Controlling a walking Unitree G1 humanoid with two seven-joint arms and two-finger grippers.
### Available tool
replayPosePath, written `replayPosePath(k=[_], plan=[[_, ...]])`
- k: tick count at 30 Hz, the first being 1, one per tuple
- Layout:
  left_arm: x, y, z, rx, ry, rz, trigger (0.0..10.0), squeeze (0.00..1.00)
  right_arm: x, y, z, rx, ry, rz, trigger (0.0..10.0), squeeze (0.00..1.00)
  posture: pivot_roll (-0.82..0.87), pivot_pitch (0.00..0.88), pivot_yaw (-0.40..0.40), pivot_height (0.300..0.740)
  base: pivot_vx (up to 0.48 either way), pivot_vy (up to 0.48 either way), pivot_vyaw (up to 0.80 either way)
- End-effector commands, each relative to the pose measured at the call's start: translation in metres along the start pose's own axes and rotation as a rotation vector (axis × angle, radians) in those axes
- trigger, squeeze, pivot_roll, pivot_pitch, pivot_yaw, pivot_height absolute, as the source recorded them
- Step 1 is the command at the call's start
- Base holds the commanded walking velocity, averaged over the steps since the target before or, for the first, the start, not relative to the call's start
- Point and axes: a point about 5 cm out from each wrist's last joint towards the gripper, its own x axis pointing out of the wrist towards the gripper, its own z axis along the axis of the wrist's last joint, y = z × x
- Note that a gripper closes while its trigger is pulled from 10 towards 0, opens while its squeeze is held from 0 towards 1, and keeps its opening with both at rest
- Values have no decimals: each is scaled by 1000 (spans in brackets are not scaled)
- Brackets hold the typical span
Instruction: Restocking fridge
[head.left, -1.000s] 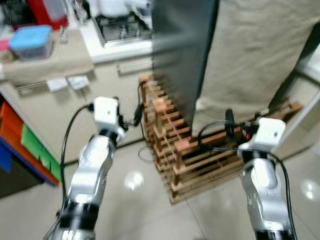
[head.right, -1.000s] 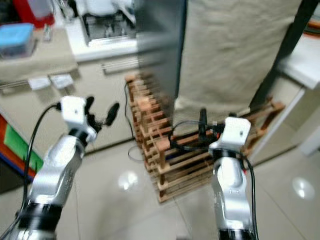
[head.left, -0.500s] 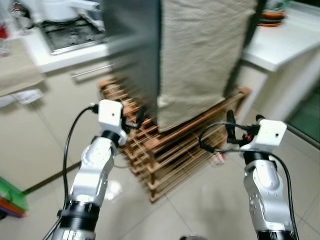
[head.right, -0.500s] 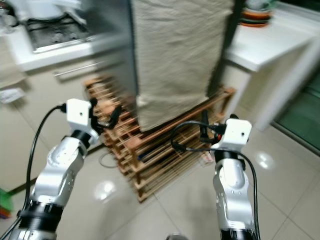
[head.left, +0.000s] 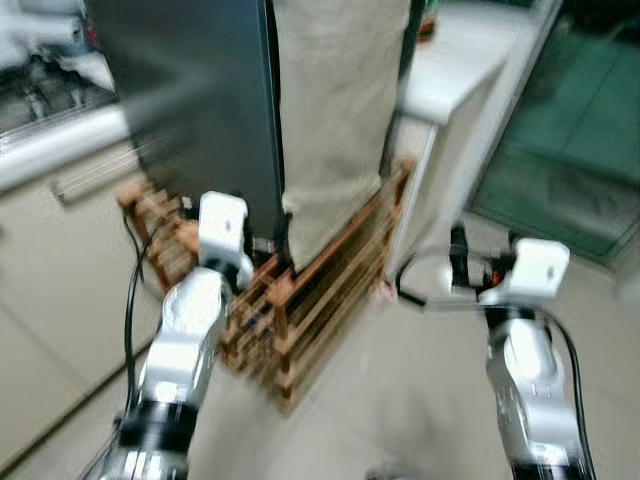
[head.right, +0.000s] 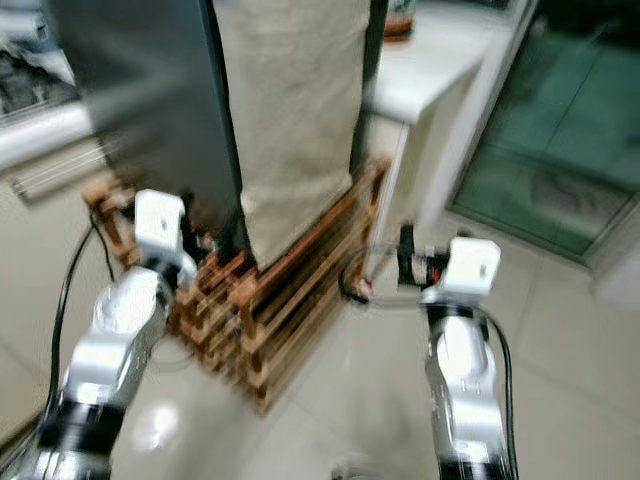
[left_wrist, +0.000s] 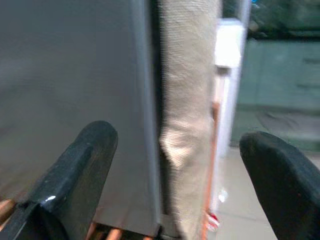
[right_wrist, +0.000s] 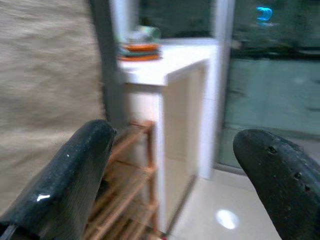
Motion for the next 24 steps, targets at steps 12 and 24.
replayPosePath(k=[12, 24], plan=[[11, -4, 10, -124, -18, 34, 10000, 0, 2, 2, 1, -6, -10, 16, 10000, 0, -97, 0, 15, 740, 0, 0, 0], [48, -30, 34, -60, -50, -78, 10000, 0, 1, 8, 4, 0, -15, 32, 10000, 0, -111, 0, 14, 740, 0, 0, 0]])
